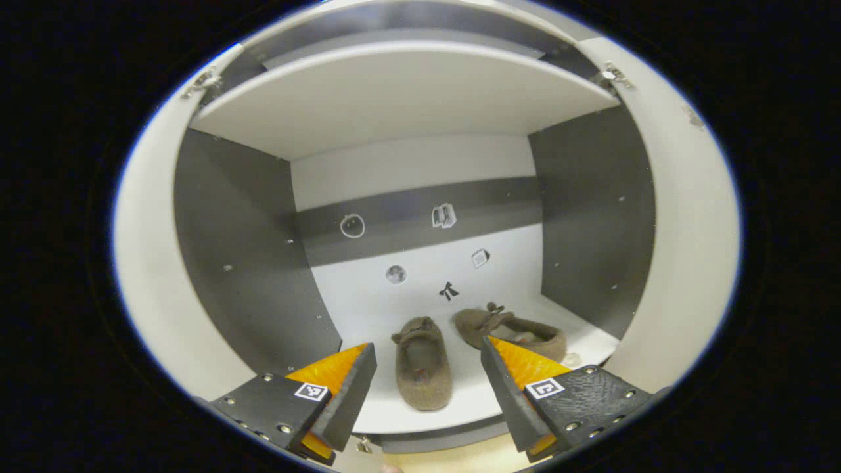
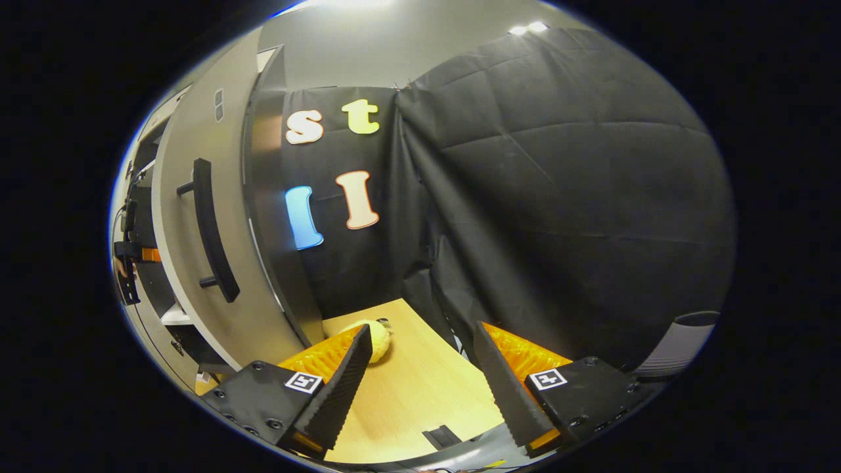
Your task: Grab one shoe with the right hand and put it into the shoe cabinet, grab the other shoe with the left hand and put it into the shoe cabinet; then close the right door with the right hand and the left door with the left hand.
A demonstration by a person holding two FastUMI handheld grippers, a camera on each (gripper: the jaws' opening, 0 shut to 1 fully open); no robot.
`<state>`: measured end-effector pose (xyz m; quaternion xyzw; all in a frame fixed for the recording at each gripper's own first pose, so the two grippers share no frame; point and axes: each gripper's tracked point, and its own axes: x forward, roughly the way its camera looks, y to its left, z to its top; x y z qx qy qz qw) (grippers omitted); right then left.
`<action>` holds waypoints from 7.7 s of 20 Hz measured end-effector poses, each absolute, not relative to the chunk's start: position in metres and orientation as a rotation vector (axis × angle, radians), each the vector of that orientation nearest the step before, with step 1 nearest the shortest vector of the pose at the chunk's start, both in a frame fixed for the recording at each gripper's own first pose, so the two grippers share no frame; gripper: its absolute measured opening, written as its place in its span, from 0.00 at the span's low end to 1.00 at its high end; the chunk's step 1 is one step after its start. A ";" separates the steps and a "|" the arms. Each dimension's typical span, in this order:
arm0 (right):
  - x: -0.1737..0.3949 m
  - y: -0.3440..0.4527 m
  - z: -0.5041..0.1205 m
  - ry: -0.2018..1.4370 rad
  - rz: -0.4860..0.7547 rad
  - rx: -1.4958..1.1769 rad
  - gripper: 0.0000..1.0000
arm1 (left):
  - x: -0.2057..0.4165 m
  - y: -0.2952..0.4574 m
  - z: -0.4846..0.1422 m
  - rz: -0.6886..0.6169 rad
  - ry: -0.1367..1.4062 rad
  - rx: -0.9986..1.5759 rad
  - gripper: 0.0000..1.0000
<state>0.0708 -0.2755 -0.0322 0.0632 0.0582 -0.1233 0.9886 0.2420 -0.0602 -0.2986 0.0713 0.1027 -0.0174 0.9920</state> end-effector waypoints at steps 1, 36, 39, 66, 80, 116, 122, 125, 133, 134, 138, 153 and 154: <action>0.076 -0.272 -0.025 0.110 -0.222 0.120 0.98 | 0.226 -0.066 -0.295 -0.037 0.188 0.124 0.98; 0.112 -0.160 0.096 0.018 0.140 -0.044 0.97 | -0.017 -0.014 -0.327 0.083 0.079 -0.148 0.93; 0.106 -0.141 0.093 0.012 0.126 -0.038 0.97 | -0.022 -0.009 -0.331 0.045 0.096 -0.142 0.93; 0.098 0.008 0.057 -0.002 0.195 0.000 0.98 | -0.111 0.195 -0.326 0.330 -0.037 -0.222 0.92; 0.077 -0.043 0.002 0.077 0.030 0.052 0.98 | -0.057 0.279 -0.304 0.337 -0.086 -0.315 0.94; 0.132 -0.093 0.006 0.113 0.113 0.073 0.98 | 0.064 0.034 -0.266 0.060 -0.028 -0.187 0.93; 0.169 -0.109 0.028 0.048 0.188 0.046 0.98 | 0.031 0.020 -0.263 0.210 -0.019 -0.097 0.99; 0.182 -0.107 0.038 0.017 0.227 0.009 0.98 | 0.002 0.017 -0.260 0.278 -0.028 -0.083 0.97; 0.178 -0.070 0.060 0.018 0.283 0.021 0.98 | -0.056 0.047 -0.241 0.392 -0.062 -0.023 0.93; 0.176 -0.067 0.061 0.027 0.279 0.025 0.98 | -0.059 0.053 -0.239 0.395 -0.062 -0.009 0.93; 0.160 -0.064 0.071 0.006 0.207 0.029 0.98 | -0.070 0.071 -0.247 0.350 -0.065 -0.008 0.96; 0.099 -0.048 0.036 -0.005 0.063 -0.020 0.98 | -0.069 0.112 -0.309 0.274 -0.033 0.010 0.87; 0.096 -0.045 0.031 0.007 0.064 -0.018 0.98 | -0.067 0.114 -0.314 0.267 -0.024 -0.005 0.87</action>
